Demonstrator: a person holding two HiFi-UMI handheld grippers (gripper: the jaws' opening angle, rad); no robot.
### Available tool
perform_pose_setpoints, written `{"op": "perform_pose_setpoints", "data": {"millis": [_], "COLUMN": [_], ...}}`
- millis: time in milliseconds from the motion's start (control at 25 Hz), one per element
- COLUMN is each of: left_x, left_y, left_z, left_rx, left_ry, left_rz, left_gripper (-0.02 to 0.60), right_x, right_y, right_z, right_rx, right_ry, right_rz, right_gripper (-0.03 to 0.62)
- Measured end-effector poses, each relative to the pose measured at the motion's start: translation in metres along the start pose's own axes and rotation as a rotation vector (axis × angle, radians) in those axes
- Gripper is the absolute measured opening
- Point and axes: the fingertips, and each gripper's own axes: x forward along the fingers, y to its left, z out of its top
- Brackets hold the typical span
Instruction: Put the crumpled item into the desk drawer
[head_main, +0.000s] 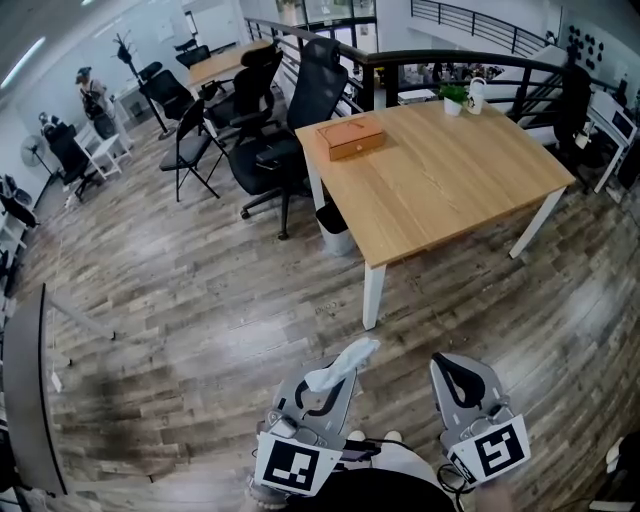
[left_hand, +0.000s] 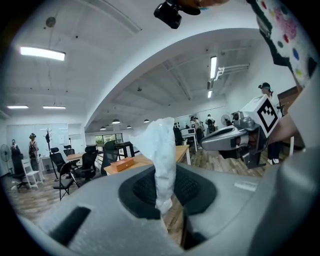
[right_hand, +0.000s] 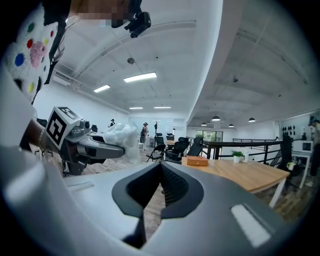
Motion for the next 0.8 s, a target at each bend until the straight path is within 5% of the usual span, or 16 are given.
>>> {"op": "perform_pose_setpoints", "data": {"millis": [800], "left_x": [0.001], "left_y": [0.041], "left_z": [-0.002], "left_rx": [0.035], "left_ry": [-0.036], "left_rz": [0.019], "left_gripper": [0.052], "right_x": [0.036], "right_y": [0.004], "right_z": [0.013], "right_rx": [-0.113], "right_ry": [0.005], "right_rz": [-0.048], "right_gripper": [-0.003]}}
